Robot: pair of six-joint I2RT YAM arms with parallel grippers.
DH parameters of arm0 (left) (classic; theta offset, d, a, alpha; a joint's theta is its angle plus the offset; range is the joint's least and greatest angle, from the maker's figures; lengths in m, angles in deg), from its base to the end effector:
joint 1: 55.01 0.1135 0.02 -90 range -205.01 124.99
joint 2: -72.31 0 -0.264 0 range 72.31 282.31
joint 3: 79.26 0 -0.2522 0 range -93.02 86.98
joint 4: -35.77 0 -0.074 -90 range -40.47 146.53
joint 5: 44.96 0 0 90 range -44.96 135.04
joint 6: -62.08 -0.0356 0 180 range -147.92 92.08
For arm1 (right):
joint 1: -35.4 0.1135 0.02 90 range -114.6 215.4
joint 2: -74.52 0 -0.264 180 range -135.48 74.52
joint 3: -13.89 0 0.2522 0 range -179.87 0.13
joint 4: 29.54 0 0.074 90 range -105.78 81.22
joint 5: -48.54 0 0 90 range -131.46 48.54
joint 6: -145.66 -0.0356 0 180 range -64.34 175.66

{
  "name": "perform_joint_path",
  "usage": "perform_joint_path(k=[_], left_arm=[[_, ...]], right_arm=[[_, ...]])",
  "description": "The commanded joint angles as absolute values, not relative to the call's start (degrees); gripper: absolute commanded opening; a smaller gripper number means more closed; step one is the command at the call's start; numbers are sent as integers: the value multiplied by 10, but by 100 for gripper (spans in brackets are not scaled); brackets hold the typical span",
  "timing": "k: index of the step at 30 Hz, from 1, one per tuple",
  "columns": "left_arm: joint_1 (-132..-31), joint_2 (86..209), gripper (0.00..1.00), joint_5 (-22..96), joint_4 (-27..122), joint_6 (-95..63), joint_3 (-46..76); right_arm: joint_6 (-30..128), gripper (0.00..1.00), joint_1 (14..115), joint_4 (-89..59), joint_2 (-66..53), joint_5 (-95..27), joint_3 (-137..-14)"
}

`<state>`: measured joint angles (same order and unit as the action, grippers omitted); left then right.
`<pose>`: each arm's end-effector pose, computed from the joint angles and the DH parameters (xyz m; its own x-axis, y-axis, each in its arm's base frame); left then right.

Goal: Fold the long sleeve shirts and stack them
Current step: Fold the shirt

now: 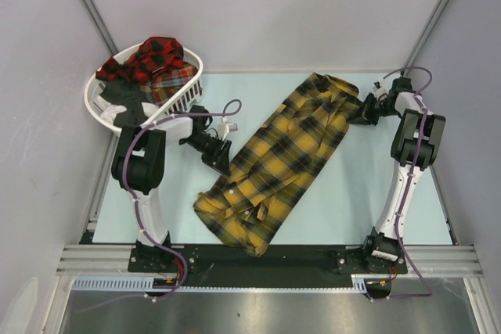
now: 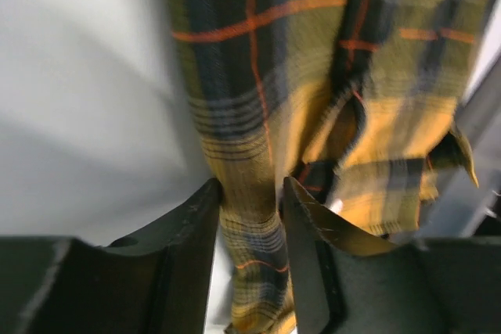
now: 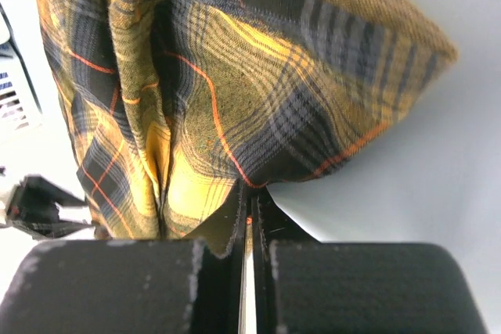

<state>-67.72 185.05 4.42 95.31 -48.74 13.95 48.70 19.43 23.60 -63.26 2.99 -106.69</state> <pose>0.3429 -0.1011 0.1459 -0.8319 0.4642 -0.3042 0.5484 0.6036 -0.5787 0.4778 -0.1108 0.1227 -0.9023 0.3482 -0.2540 0.0798 0.7142 0.6954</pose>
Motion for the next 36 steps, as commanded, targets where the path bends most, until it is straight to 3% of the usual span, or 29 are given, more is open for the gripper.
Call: perform_joint_path(k=[1,4,7,15,20,24,26,27,28,30,34,36], left_arm=[[-699,1853,34,-25,928,-447,193],[-707,1854,13,-42,912,-424,227],[-710,1848,0,-60,890,-396,266],[-756,1780,1,-100,809,-326,378],[-813,1720,1,-100,713,-251,437],[-811,1735,1,-70,726,-257,423],[-805,1750,6,-72,745,-266,410],[-802,1761,24,-82,750,-271,401],[-799,1764,33,-83,758,-273,396],[-784,1753,41,-84,764,-278,388],[-723,1724,48,-76,755,-277,377],[-696,1725,50,-66,749,-274,340]], right_arm=[[493,0,211,229,-698,-30,-1149],[487,0,227,234,-736,-34,-1211],[471,0,253,235,-773,-37,-1277],[403,0,302,242,-868,-37,-1443],[373,0,312,202,-855,-46,-1418],[366,0,329,190,-848,-59,-1404],[348,0,336,178,-849,-63,-1402],[342,0,337,168,-851,-66,-1405],[334,1,339,160,-853,-67,-1405],[333,13,340,147,-849,-67,-1405],[339,45,331,145,-816,-51,-1399],[350,54,322,144,-791,-37,-1367]])
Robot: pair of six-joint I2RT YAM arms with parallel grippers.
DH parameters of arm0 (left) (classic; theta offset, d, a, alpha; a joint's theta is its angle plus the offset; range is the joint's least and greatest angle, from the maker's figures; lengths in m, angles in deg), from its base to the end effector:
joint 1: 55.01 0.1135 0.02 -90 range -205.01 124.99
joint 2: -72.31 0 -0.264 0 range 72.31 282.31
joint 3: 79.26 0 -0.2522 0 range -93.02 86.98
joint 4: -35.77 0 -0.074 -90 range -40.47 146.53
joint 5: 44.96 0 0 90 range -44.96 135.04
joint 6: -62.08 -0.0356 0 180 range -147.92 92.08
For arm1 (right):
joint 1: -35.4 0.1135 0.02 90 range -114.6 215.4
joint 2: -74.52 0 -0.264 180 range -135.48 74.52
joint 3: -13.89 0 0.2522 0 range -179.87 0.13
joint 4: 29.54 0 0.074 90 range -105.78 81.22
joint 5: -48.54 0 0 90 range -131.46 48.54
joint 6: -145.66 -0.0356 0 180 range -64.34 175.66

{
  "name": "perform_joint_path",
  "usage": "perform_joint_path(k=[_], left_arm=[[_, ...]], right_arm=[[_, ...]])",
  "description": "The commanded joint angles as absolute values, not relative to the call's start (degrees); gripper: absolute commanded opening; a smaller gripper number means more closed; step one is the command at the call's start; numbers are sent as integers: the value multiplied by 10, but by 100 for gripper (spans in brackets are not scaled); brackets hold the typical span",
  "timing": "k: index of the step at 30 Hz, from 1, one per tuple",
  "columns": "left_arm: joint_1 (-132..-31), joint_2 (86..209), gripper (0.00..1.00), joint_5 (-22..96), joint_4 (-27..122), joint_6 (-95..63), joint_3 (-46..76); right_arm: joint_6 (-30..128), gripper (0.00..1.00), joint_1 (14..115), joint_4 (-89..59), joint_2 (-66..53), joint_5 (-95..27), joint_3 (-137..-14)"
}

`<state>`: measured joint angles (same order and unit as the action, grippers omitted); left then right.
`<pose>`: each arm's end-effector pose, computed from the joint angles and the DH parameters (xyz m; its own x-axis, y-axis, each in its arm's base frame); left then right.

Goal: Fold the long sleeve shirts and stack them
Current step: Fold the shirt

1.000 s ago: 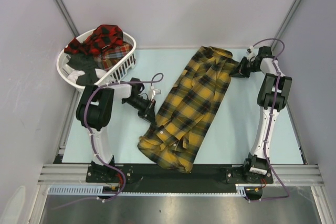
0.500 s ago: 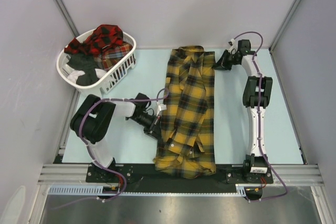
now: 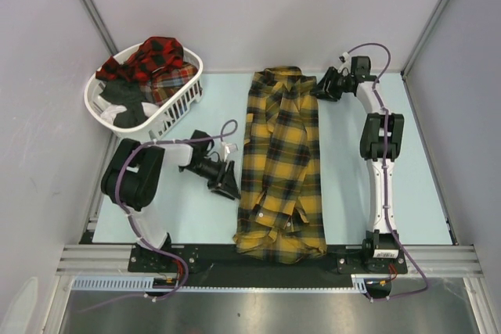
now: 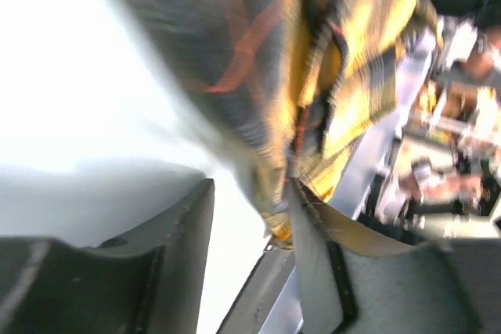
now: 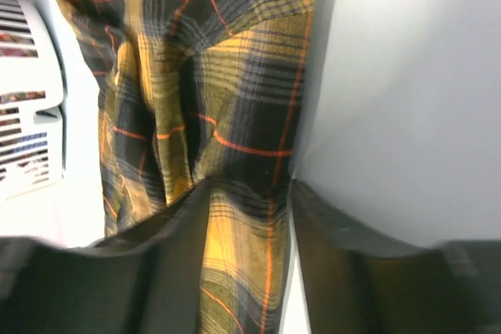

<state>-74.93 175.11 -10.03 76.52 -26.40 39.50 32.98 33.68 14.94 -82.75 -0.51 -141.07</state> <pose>0.2531 -0.1228 0.1101 -0.9393 0.3242 -0.1122 0.2734 0.5097 -0.8157 0.5850 0.0058 0.1318 -0.8364 0.3165 -0.4475 -0.1120 0.7006 0.7047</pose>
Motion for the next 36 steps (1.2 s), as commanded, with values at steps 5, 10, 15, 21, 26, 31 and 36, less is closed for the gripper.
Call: perform_joint_path(k=[5,10,15,21,26,31,36], left_arm=[[-697,1788,54,-59,727,-238,256],[-700,1771,56,-74,703,-251,252],[-724,1605,67,-3,770,-457,254],[-772,1404,99,40,756,-631,346],[-813,1418,100,-13,899,-889,355],[-898,1343,99,56,848,-977,478],[-978,1319,99,79,800,-970,539]], right_arm=[[414,65,300,187,-702,-9,-1269],[546,71,281,240,-588,49,-1115],[757,75,263,275,-394,44,-990],[900,100,262,234,-168,70,-776],[1426,100,294,538,-151,123,-745],[1580,100,337,550,-53,46,-539],[1588,100,428,453,110,42,-408]])
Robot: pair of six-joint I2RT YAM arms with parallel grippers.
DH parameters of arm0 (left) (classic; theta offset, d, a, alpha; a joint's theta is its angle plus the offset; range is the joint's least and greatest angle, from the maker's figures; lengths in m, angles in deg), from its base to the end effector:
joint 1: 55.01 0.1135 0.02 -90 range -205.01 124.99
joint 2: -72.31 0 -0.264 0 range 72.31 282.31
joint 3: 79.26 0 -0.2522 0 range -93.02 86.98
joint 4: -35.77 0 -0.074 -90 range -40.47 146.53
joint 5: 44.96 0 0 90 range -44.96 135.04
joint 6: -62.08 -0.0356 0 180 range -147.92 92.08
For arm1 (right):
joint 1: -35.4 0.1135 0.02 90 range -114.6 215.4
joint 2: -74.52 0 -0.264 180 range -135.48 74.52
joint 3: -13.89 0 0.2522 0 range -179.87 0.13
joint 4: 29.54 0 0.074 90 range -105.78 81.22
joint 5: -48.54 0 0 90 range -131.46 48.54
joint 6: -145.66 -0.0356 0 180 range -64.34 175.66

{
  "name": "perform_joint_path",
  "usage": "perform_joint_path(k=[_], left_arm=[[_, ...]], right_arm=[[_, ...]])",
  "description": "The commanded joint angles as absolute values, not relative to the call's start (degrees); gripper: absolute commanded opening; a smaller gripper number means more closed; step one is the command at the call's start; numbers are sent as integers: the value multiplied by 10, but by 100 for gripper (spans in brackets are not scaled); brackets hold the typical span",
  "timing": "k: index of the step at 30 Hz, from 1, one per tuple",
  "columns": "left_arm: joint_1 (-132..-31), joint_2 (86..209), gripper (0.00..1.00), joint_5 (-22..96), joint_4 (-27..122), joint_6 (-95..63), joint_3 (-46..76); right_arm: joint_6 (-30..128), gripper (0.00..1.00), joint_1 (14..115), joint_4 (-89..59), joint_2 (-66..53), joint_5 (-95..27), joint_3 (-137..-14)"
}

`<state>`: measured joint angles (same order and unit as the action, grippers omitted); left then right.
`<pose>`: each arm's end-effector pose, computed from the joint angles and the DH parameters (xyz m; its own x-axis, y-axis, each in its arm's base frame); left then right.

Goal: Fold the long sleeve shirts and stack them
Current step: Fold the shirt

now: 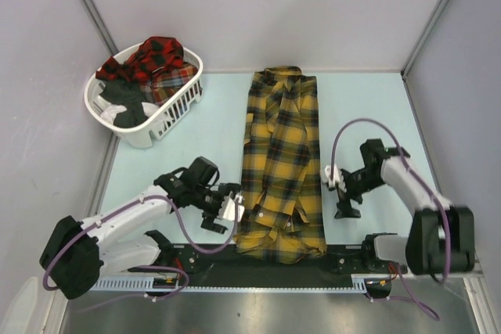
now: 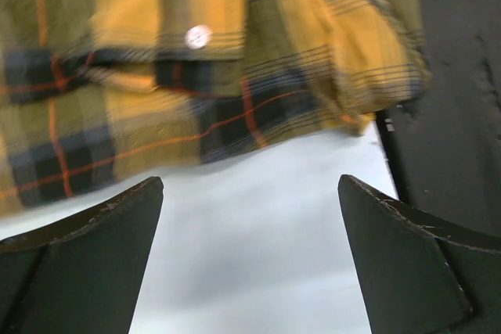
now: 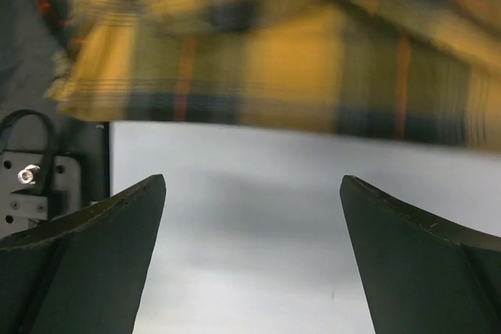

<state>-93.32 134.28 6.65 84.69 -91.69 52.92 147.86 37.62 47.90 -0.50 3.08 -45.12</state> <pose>0.1327 -0.1330 0.1940 0.3246 0.6396 -0.6968 0.9398 -0.3010 0.1616 0.1871 0.0322 0.1998 0.0237 -0.7119 -0.7019 -0.9973 -0.0660 0.0333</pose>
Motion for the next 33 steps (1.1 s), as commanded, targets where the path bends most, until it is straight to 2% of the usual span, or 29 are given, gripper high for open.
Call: perform_joint_path(k=[1,3,4,5,6,7,10,14,19,22,29,33], left_arm=[[-987,1318,99,83,793,-961,543],[-1006,1310,99,97,773,-943,549],[-1010,1306,99,102,768,-937,552],[-1012,1299,99,105,764,-935,559],[-1016,1287,100,104,763,-937,563],[-1019,1279,100,104,763,-940,568],[-1045,1271,99,116,760,-958,588],[-1080,1304,98,119,743,-951,592],[-1137,1331,85,135,723,-926,599],[-1160,1328,81,150,720,-935,608],[-1212,1339,78,172,756,-952,611],[-1239,1387,76,204,742,-915,602]], right_arm=[[1536,100,443,399,132,47,-380],[1429,100,452,327,193,56,-359],[1265,100,458,219,212,46,-350],[1254,100,475,202,230,30,-340],[1301,100,481,226,252,25,-344],[1415,100,483,311,257,30,-352],[1580,92,483,477,263,45,-363],[1698,84,487,506,300,38,-314],[1702,77,539,474,307,-1,-263],[1713,75,563,466,305,8,-251],[1644,62,656,406,303,-8,-219],[1602,57,703,345,303,-30,-190]])
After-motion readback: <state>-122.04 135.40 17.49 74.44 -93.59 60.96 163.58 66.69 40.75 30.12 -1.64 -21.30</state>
